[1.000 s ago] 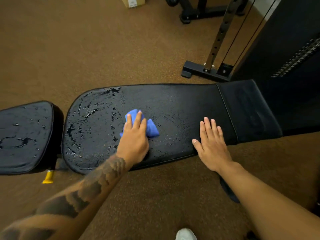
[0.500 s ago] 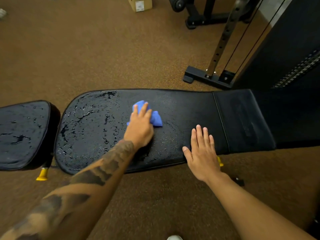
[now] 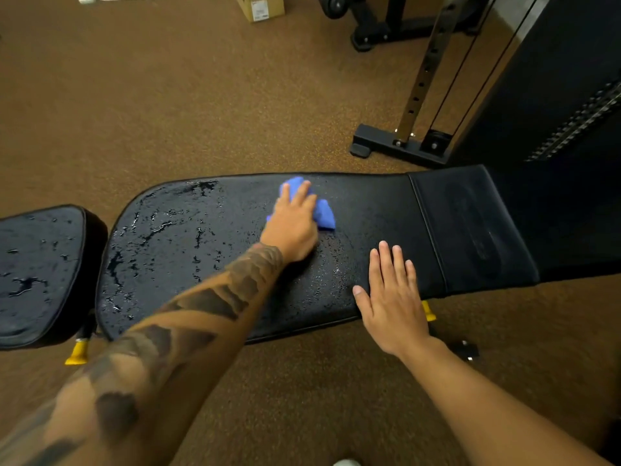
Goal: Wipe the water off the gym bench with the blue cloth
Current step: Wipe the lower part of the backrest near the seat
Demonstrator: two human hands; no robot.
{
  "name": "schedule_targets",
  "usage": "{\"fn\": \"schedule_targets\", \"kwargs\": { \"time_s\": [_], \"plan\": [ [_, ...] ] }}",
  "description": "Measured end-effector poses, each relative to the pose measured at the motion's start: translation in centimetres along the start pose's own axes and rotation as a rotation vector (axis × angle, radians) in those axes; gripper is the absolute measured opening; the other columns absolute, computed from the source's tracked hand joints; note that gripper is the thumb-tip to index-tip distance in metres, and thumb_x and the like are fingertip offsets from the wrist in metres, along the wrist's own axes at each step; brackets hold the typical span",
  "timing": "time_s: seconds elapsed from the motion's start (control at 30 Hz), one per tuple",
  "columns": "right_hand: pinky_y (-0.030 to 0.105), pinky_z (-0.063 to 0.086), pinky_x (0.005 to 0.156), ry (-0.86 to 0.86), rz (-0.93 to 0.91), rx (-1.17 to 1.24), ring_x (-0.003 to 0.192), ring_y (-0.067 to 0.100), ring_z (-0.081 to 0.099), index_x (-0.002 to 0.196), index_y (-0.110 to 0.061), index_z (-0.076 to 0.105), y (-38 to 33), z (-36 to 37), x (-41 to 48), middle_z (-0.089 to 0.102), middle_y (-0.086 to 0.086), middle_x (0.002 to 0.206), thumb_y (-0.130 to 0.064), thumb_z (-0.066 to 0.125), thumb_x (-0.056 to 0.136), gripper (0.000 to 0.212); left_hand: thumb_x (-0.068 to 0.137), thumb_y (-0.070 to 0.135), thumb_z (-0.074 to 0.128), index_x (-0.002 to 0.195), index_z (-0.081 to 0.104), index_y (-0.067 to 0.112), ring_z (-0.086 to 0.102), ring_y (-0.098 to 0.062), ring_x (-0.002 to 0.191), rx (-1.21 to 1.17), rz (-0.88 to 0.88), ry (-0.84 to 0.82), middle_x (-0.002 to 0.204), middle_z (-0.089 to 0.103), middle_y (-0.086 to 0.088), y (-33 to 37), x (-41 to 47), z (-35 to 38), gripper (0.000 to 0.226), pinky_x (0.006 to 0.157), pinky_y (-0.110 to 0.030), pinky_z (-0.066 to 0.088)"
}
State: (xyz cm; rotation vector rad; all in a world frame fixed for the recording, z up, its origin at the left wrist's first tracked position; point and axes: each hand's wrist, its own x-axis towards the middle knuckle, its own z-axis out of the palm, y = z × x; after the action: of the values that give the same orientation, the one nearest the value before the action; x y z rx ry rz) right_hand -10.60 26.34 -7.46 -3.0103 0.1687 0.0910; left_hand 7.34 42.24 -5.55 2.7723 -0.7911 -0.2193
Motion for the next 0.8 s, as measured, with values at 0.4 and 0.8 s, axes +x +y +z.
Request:
{"fn": "schedule_targets", "kwargs": {
  "time_s": [0.4,0.8],
  "plan": [
    [0.049,0.011,0.117,-0.007,0.005,0.013,0.147,0.029,0.001,0.151,-0.005,0.015,0.1,0.2,0.1,0.007,0.015,0.160,-0.049,0.020,0.097,0.070,0.073,0.029,0.016,0.137,0.042,0.000,0.019,-0.053,0.137,0.056,0.199,-0.034,0.152,0.029,-0.021,2.3,0.0,0.7,0.075,0.113,-0.057,0.021],
    [0.048,0.007,0.118,-0.037,0.002,0.012,0.147,0.028,-0.003,0.151,-0.005,0.011,0.2,-0.1,0.1,0.003,0.014,0.160,-0.049,0.017,0.098,0.069,0.080,0.022,0.021,0.136,0.044,0.001,0.014,-0.051,0.139,-0.098,-0.122,0.127,0.154,0.026,-0.018,-4.0,-8.5,-0.2,0.064,0.114,-0.057,0.018]
  ]
}}
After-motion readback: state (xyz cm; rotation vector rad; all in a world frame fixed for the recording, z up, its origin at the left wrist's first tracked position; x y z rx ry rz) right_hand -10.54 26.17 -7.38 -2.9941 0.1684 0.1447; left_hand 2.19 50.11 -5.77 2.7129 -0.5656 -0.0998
